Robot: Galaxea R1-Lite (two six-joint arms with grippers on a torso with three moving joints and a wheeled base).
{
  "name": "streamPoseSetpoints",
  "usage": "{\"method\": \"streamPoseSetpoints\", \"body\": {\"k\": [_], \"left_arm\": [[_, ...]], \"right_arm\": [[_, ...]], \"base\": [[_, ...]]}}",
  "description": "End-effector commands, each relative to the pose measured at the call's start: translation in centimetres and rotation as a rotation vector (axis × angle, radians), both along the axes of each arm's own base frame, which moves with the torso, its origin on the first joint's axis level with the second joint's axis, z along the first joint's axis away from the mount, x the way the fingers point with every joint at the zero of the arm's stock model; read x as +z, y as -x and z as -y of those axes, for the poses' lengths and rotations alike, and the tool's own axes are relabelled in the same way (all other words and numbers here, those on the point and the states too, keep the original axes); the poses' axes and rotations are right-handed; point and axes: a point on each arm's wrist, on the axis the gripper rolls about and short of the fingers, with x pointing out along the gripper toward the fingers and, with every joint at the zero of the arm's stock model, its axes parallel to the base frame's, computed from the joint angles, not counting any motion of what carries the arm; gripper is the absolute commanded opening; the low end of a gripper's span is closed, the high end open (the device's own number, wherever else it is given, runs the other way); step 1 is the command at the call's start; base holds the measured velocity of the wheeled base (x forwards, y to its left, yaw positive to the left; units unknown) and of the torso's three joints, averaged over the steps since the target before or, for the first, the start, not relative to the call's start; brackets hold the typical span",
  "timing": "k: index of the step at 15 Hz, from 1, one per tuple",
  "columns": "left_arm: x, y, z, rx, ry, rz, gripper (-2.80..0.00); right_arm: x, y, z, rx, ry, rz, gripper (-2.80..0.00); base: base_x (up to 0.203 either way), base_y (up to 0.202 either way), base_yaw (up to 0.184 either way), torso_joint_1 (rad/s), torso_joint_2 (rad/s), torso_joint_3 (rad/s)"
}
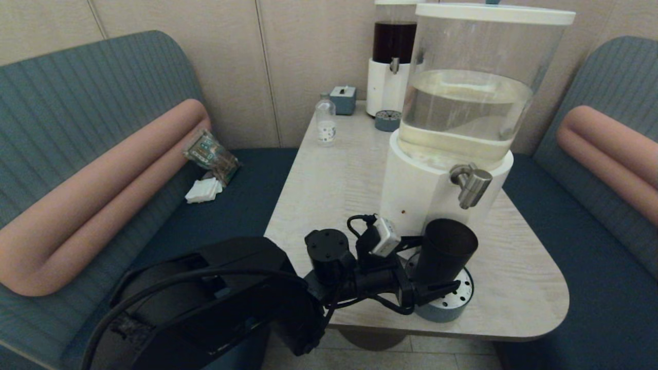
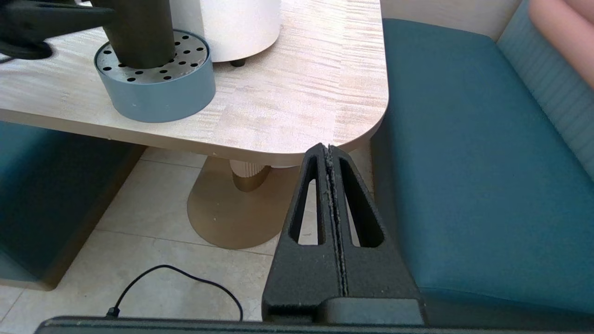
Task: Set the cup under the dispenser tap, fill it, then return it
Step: Place it under the water dispenser
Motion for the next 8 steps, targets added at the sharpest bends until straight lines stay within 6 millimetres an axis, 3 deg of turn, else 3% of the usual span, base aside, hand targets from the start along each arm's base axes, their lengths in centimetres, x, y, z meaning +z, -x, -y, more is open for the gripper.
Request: {"method": "streamPoseSetpoints", "body": {"k": [1,8], "left_arm": [[1.8,1.1,-1.0,-0.004,0.007,0.009,0.0],[3.7,7.0,-6.6,0.003,-0.097,-0.105,0.0]], "right_arm": [[-0.1,0.0,0.0,0.001,0.001,-0.003,-2.8],[-0.1,0.0,0.0,0.001,0.001,-0.003,-2.8]], "base": [[0.0,0.0,0.0,0.0,0.0,0.0],[0.0,0.0,0.0,0.0,0.0,0.0]]}}
